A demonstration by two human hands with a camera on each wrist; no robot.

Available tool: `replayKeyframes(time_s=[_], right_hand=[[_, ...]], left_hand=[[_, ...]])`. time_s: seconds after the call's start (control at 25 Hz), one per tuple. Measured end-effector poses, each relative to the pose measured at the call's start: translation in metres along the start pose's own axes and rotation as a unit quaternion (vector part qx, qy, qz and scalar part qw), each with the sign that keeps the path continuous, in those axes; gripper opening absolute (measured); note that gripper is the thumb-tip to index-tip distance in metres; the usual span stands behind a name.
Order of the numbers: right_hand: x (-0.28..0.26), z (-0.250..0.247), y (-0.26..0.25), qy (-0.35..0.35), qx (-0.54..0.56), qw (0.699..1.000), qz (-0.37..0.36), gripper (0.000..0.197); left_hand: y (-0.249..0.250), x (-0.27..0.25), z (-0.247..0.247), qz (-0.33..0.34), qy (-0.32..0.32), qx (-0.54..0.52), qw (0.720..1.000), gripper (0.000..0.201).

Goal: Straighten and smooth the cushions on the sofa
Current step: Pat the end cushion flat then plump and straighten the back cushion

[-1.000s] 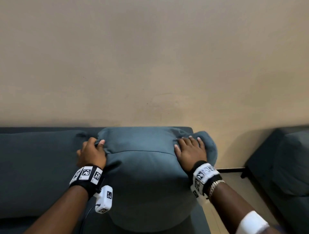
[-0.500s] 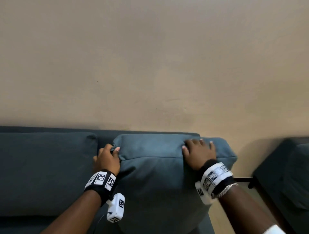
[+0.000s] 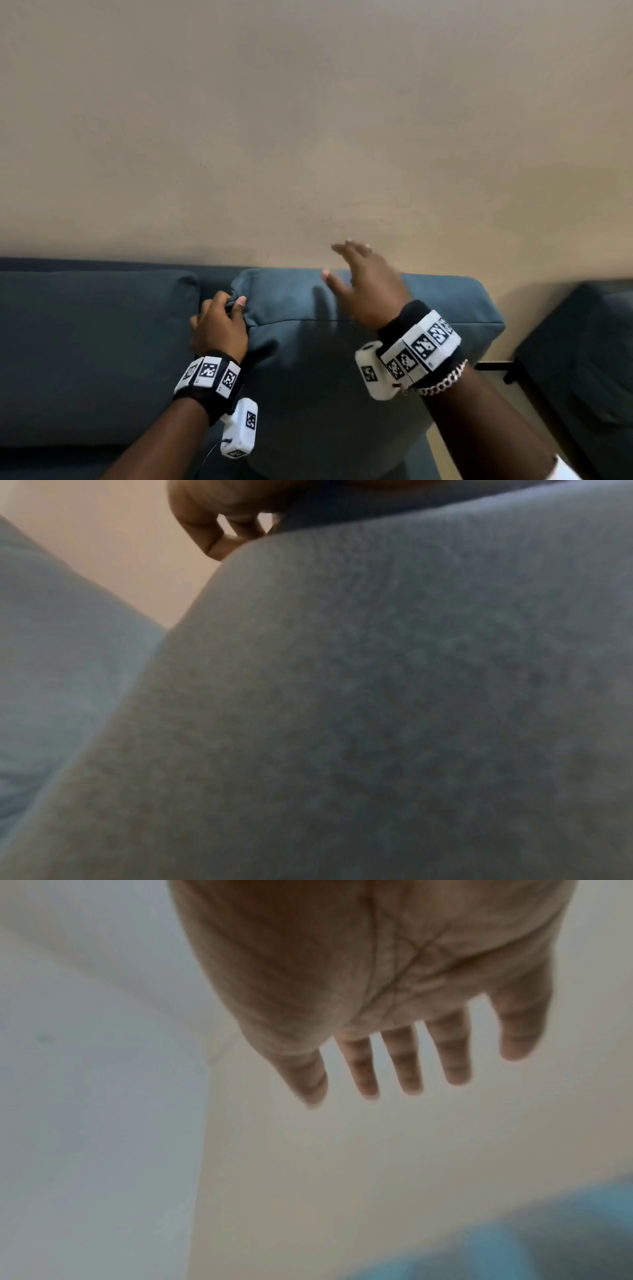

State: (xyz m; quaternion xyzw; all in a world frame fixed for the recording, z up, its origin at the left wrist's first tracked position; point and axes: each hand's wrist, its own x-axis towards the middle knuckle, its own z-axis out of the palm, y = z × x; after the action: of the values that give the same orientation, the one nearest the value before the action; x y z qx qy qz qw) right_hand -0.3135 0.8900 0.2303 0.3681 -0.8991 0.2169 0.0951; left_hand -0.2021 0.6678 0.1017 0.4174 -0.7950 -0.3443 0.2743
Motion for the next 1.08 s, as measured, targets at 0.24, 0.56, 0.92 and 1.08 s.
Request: replayKeyframes(time_s=[0.24,0.56,0.92,1.08], right_hand=[[-0.03,0.07,-0.033,-0.12,-0.129,0.984,0.016,0.057],[-0.002,0.031,-0.079,0.17,0.078,0.98,-0.062,0.06],[-0.015,-0.018,0.03,0.223,0.057,0.97,0.08,0.048],[-0.046,-0.016,0.135,0.142,0.103,0.936,0.304,0.068]], left_hand=[[-0.005,0.0,-0.001,-0.007,-0.018,-0.023,1.0,0.024],[-0.008,-0.006,-0.008,-0.002,0.004,-0.076,0.997,0.025],[-0.01,0.016,-0.024,0.029,0.059,-0.007,0.998,0.021],[0.036,0.0,-0.035,0.103,0.055,0.065,0.991,0.047]])
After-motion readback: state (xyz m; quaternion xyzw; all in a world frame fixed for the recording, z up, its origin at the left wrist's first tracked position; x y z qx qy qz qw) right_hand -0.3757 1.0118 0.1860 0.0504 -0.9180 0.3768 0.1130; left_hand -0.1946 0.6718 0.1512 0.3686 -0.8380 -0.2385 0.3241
